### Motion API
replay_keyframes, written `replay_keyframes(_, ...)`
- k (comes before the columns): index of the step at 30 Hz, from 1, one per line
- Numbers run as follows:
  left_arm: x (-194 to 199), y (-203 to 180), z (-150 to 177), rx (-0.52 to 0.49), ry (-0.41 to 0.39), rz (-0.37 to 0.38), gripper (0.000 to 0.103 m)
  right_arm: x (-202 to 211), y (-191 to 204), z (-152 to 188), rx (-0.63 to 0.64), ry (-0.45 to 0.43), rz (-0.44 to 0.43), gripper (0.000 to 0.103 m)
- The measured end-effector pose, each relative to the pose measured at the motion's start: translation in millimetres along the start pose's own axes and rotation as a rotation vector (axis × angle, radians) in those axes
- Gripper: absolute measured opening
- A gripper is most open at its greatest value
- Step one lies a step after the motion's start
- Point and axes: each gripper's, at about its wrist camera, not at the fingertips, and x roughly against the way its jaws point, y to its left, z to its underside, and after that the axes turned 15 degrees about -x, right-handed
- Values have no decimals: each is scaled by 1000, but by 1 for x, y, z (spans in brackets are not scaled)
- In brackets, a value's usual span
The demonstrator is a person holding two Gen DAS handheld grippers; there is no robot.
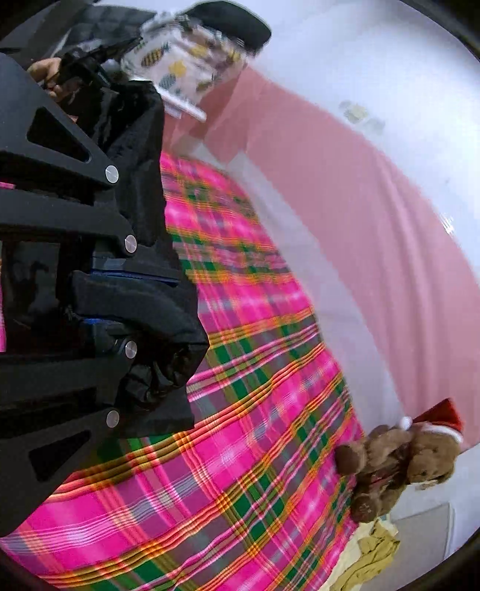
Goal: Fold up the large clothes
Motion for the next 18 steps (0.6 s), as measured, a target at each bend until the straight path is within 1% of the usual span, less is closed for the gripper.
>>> replay_keyframes(4, -54, 7, 4, 8, 98, -5, 19, -63, -13, -10, -11, 73, 91, 15)
replay_keyframes(7, -75, 7, 9, 13, 127, -8, 23, -98, -27, -12, -40, 132, 127, 18)
replay_keyframes(9, -82, 5, 9, 6, 131, -10, 24, -111, -33, -12, -49, 155, 132, 19)
replay_keyframes(12, -88, 6, 7, 8, 139, 5, 24, -123, -39, -12, -65, 175, 118, 19)
replay_keyframes(14, -89, 9, 2, 24, 152, 21, 26, -120, -43, -15, -86, 189, 94, 20)
replay_keyframes(17, -79, 15, -4, 57, 151, 57, 32, -103, -44, -26, -122, 197, 25, 26)
replay_keyframes(18, -75, 17, -6, 63, 142, 66, 38, -97, -44, -30, -133, 198, -6, 32)
